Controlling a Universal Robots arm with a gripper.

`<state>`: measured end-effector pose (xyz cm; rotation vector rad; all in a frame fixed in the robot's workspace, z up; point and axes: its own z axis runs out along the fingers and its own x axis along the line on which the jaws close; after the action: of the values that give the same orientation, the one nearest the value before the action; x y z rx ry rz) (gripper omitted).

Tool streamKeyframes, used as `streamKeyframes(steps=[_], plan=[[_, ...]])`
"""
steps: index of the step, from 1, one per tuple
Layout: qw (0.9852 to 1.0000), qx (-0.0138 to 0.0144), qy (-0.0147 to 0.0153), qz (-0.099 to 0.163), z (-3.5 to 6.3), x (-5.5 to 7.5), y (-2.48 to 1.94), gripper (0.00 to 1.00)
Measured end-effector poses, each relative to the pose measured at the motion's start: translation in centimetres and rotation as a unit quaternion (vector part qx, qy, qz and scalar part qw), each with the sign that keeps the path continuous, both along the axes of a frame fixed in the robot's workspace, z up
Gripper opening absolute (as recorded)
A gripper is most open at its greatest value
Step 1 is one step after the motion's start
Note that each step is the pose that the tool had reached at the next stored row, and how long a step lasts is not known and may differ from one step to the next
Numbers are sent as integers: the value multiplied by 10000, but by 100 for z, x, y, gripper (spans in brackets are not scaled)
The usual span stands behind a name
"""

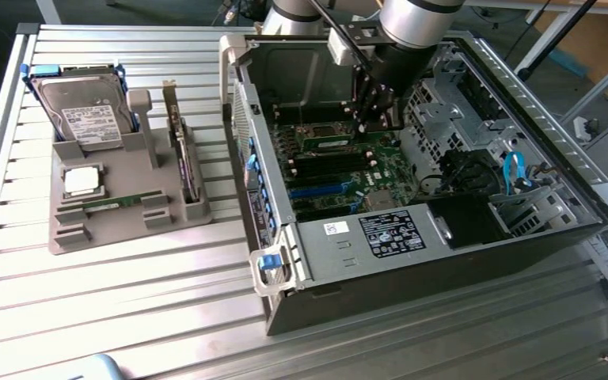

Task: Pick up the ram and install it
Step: 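Insert the ram into the slot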

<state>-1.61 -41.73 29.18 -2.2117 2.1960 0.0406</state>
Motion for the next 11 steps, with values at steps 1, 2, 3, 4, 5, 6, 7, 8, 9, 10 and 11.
streamKeyframes(steps=[1,2,3,4,5,6,7,8,9,10,11], plan=[[10000,0,0,0,0,0,0,12],[10000,0,0,0,0,1,0,12],[10000,0,0,1,0,5,0,12],[10000,0,0,1,0,10,0,12],[10000,0,0,0,0,17,0,12],[10000,0,0,0,0,25,0,12],[10000,0,0,0,0,34,0,12],[10000,0,0,0,0,39,0,12],[10000,0,0,0,0,40,0,12],[10000,0,0,-3,0,40,0,12],[10000,0,0,-9,0,40,0,12]])
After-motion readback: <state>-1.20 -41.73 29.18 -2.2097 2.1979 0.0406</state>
